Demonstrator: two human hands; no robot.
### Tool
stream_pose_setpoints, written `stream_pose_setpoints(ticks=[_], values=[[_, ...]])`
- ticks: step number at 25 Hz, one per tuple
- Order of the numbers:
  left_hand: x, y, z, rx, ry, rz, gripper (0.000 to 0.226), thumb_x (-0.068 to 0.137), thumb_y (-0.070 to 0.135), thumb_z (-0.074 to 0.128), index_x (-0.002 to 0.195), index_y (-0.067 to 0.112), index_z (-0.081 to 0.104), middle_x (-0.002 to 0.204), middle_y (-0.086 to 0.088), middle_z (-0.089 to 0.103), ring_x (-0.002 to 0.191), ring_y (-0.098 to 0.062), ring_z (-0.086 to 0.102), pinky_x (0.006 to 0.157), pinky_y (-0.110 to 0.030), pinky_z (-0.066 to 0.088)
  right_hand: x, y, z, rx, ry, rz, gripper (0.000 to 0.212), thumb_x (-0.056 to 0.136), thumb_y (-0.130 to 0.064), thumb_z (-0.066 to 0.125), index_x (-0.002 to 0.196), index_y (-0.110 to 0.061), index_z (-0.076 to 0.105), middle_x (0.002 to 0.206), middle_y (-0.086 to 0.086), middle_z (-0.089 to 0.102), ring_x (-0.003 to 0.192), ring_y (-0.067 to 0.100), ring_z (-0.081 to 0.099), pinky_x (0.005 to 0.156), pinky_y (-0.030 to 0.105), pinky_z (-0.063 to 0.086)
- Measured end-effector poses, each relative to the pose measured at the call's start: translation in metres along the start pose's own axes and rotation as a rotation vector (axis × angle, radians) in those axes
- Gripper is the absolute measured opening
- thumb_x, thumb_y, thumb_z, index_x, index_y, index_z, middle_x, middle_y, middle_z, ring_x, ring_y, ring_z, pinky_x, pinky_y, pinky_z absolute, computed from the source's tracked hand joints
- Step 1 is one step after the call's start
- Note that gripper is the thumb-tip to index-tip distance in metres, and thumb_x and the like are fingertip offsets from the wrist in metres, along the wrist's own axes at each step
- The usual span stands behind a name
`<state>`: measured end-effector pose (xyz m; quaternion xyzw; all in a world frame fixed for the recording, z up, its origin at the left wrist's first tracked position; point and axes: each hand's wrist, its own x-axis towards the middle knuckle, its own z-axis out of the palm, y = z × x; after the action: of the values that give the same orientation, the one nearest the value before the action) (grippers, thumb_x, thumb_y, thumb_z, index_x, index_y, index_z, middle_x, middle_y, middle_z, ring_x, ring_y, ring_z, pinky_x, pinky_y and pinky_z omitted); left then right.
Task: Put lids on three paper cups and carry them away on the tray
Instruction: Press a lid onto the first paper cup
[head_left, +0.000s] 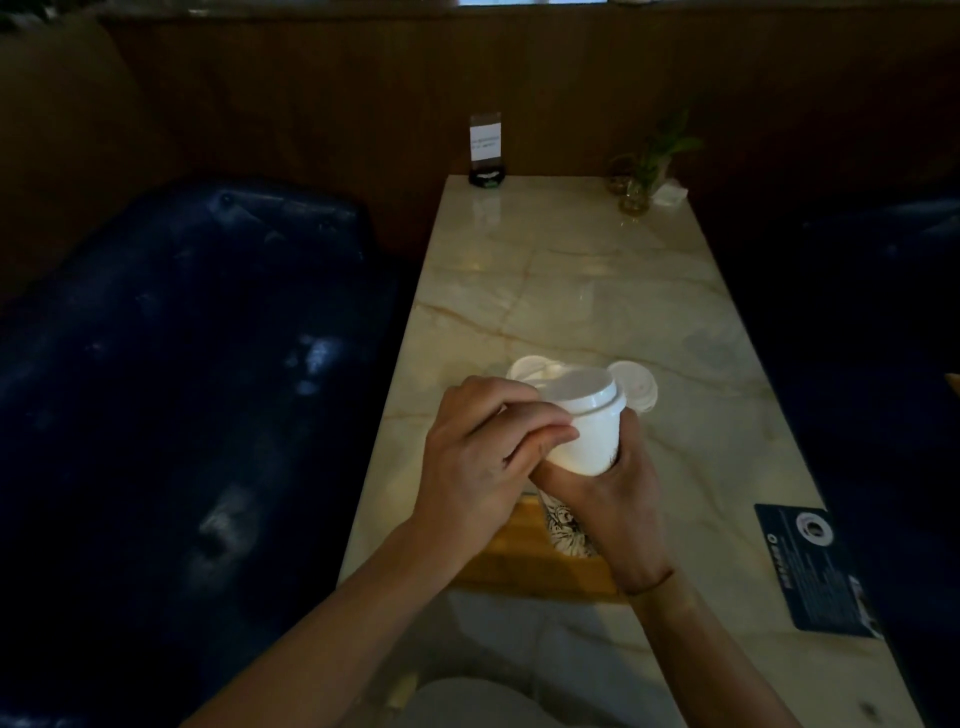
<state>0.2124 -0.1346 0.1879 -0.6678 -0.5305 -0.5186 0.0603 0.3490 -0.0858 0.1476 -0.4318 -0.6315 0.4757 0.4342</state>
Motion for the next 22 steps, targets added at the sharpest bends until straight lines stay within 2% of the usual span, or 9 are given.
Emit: stream_pose_setpoints(ticks=[6,7,9,11,15,18,20,22], values=[[-0.005,-0.005,-0.007,-0.102,0.016,-0.036,0.012,0.084,0.023,0.078,0.093,0.014,0.076,0.099,0.005,0.065,0.090,-0.016,0.065,0.075,-0.043,0.056,-0.001,-0.005,-0.012,0.080,-0.094,0.041,0.074,0.054,-0.045,0.089,0.121,-0.037,0.057,0.111,-0.016,0.073,0.096,0.004,0.072,0.070,0.019,0.059],[-0.006,-0.006,-0.008,-0.123,0.011,-0.046,0.012,0.085,0.023,0.077,0.095,0.016,0.075,0.100,0.007,0.065,0.092,-0.015,0.065,0.075,-0.042,0.056,0.000,-0.006,-0.015,0.107,-0.120,0.064,0.076,0.054,-0.044,0.089,0.123,-0.034,0.058,0.112,-0.011,0.074,0.097,0.008,0.072,0.073,0.026,0.061],[-0.007,-0.008,-0.011,-0.149,-0.008,-0.061,0.012,0.086,0.024,0.077,0.097,0.018,0.074,0.101,0.008,0.066,0.094,-0.013,0.065,0.077,-0.040,0.056,0.002,-0.007,-0.021,0.157,-0.186,0.122,0.084,0.052,-0.041,0.090,0.128,-0.026,0.058,0.117,0.002,0.073,0.106,0.022,0.071,0.085,0.048,0.061],[-0.008,-0.011,-0.013,-0.149,-0.021,-0.058,0.013,0.086,0.023,0.077,0.098,0.020,0.074,0.102,0.007,0.068,0.094,-0.012,0.066,0.077,-0.040,0.056,0.005,-0.009,-0.027,0.181,-0.263,0.157,0.088,0.052,-0.038,0.090,0.132,-0.023,0.057,0.122,0.008,0.072,0.112,0.028,0.068,0.093,0.058,0.056],[-0.009,-0.017,-0.014,-0.122,-0.014,-0.036,0.014,0.085,0.024,0.079,0.097,0.022,0.071,0.101,0.008,0.069,0.090,-0.014,0.067,0.075,-0.041,0.055,0.007,-0.011,-0.033,0.201,-0.365,0.185,0.091,0.053,-0.032,0.089,0.135,-0.016,0.054,0.124,0.010,0.070,0.117,0.031,0.066,0.096,0.055,0.055],[-0.009,-0.018,-0.013,-0.102,0.002,-0.019,0.014,0.087,0.025,0.077,0.098,0.022,0.070,0.102,0.008,0.068,0.090,-0.013,0.067,0.075,-0.040,0.054,0.011,-0.007,-0.029,0.187,-0.323,0.184,0.100,0.052,-0.024,0.090,0.138,-0.016,0.041,0.131,0.012,0.063,0.120,0.030,0.063,0.096,0.058,0.054],[-0.007,-0.017,-0.012,-0.070,0.013,-0.002,0.013,0.089,0.027,0.075,0.100,0.023,0.069,0.103,0.009,0.066,0.092,-0.011,0.065,0.076,-0.039,0.054,0.013,-0.005,-0.027,0.186,-0.293,0.170,0.101,0.050,-0.029,0.091,0.135,-0.018,0.038,0.129,0.012,0.062,0.117,0.029,0.064,0.093,0.058,0.056],[-0.004,-0.015,-0.011,-0.031,0.016,0.015,0.012,0.091,0.029,0.072,0.100,0.021,0.070,0.103,0.010,0.063,0.094,-0.007,0.062,0.077,-0.038,0.053,0.013,-0.005,-0.022,0.141,-0.273,0.122,0.101,0.050,-0.035,0.093,0.135,-0.019,0.041,0.127,0.009,0.063,0.115,0.025,0.065,0.092,0.050,0.058]])
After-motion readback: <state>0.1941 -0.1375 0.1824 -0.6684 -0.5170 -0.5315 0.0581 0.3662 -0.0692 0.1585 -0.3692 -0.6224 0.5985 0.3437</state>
